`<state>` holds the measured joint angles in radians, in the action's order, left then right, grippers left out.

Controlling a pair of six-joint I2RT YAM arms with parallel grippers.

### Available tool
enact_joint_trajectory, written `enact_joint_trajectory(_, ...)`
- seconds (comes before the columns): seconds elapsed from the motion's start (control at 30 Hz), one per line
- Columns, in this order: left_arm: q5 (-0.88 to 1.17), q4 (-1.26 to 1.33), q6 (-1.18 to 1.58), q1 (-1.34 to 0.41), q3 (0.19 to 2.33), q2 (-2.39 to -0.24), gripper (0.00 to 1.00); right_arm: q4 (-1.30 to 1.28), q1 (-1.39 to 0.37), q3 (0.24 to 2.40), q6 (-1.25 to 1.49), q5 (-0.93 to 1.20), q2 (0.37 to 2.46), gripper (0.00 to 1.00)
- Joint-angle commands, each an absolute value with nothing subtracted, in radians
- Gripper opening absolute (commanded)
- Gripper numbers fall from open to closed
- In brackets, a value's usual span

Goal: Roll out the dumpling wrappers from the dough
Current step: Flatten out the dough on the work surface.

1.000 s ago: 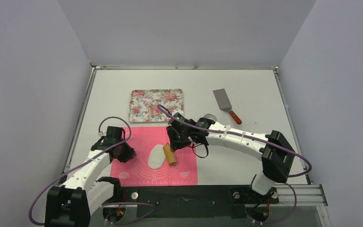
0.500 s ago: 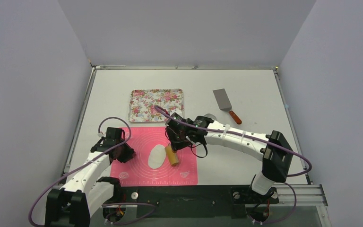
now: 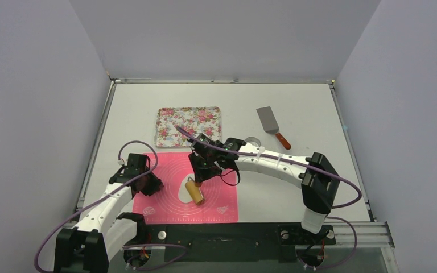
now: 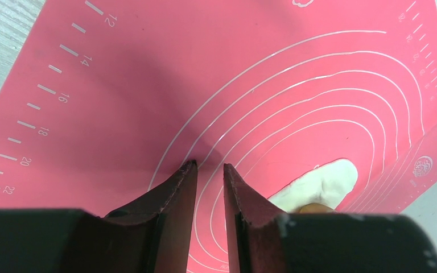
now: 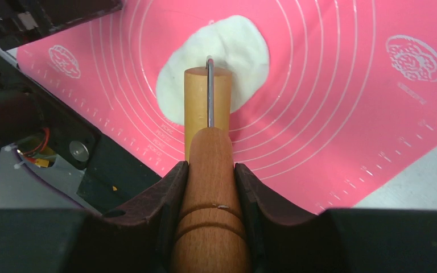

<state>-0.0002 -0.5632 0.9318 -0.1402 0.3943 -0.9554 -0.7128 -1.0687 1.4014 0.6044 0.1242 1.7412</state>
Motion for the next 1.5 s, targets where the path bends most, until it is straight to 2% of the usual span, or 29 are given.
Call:
enact_joint_trajectory(0.0,-0.007,-0.583,0.923,-0.135,0.356,-0.962,0.22,-0.713,-1.079,1.411,0.58,0.103,1.86,0.0)
enact_joint_trajectory(0.33,-0.011,-0.597,0.923,-0.135,0.354,-0.946,0.22,-0.892,-1.111,1.416,0.54,-0.077,1.994,0.0)
enact_joint_trajectory(0.8,-0.015,-0.607,0.917,-0.135,0.357,-0.948,0.22,-0.927,-1.15,1.387,0.491,-0.189,2.195,0.0)
enact_joint_trajectory(1.17,-0.018,-0.625,0.923,-0.135,0.365,-0.955,0.22,-0.831,-1.212,1.331,0.479,-0.136,2.306,0.0)
enact_joint_trajectory(1.47,-0.021,-0.63,0.923,-0.133,0.37,-0.952,0.22,-0.607,-1.214,1.117,0.528,-0.082,2.201,0.0)
